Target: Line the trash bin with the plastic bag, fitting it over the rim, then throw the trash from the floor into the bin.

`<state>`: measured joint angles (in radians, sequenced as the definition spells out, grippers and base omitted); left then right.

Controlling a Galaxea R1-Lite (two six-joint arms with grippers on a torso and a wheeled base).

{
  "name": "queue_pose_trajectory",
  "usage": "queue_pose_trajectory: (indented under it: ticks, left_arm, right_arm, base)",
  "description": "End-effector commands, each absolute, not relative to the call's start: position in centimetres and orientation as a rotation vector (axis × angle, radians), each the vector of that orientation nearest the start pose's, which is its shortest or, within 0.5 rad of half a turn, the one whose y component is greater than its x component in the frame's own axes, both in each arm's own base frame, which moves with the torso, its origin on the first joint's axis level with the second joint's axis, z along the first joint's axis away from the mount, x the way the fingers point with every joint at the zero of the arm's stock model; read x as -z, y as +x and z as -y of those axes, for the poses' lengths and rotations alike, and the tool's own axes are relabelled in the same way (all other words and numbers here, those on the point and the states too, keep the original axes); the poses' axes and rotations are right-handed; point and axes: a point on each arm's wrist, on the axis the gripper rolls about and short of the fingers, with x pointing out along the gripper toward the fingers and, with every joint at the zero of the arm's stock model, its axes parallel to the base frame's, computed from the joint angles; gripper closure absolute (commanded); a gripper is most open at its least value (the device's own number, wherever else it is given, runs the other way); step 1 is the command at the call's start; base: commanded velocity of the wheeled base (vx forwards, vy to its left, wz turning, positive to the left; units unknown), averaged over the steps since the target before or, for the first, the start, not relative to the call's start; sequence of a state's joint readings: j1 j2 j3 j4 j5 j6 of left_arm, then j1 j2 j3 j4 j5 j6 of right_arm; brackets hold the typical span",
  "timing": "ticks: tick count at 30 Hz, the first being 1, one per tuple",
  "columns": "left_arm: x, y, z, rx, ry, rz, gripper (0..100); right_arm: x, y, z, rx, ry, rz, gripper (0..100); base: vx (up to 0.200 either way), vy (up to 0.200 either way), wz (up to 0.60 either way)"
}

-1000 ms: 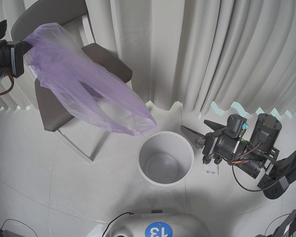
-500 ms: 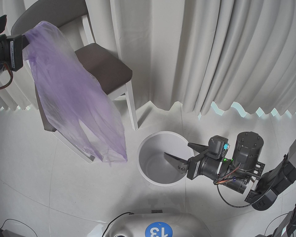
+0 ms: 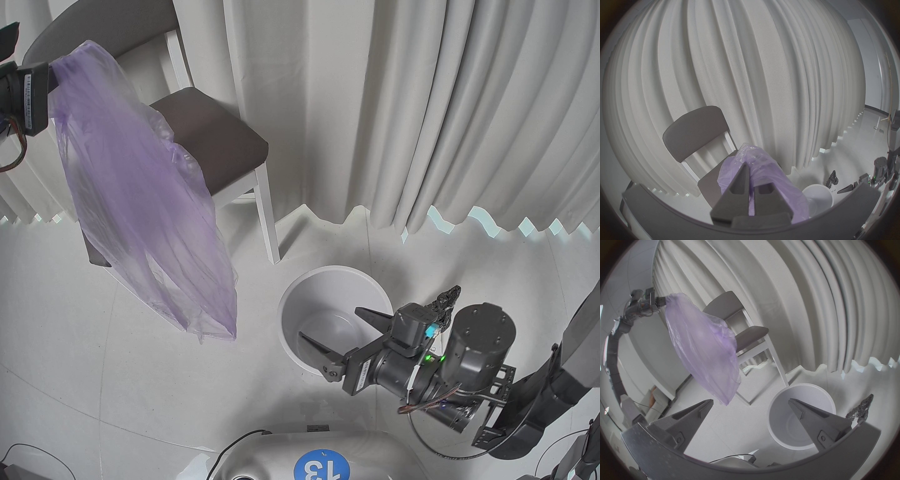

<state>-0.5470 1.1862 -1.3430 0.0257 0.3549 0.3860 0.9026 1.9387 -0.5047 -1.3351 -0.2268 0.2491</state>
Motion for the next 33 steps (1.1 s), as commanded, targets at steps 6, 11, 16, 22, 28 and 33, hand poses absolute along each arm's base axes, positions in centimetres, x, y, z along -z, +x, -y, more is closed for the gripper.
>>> queue_pose_trajectory:
  ticks: [6,11,16,22,28,33]
  left_arm:
    - [-39.8,13.3,7.4,0.17,0.333,0.139,100]
    - [-40.2,13.3,7.5,0.174,0.335,0.135,100]
    - [-40.2,13.2,7.7,0.185,0.333,0.135,100]
    - [-40.3,12.6,7.3,0.179,0.326,0.144,100]
    - [-40.5,12.1,7.1,0.186,0.319,0.156,100]
    - [-40.5,12.1,7.5,0.213,0.288,0.152,100]
  right_arm:
    - [-7.6,18.2,-28.3,-0.578,0.129,-0.19,0]
    - [-7.8,18.1,-28.4,-0.582,0.125,-0.186,0]
    - [-7.6,17.8,-28.7,-0.588,0.117,-0.182,0]
    - [-7.7,17.0,-29.4,-0.597,0.168,-0.14,0]
    - [-5.8,16.7,-30.5,-0.573,0.143,-0.143,0]
    - [-4.9,17.3,-32.7,-0.569,0.168,-0.119,0]
  base:
    - [0.0,0.0,0.0]
    - [0.0,0.0,0.0]
    - [0.0,0.0,0.0]
    - [0.0,0.0,0.0]
    - [0.0,0.0,0.0]
    - [0.0,0.0,0.0]
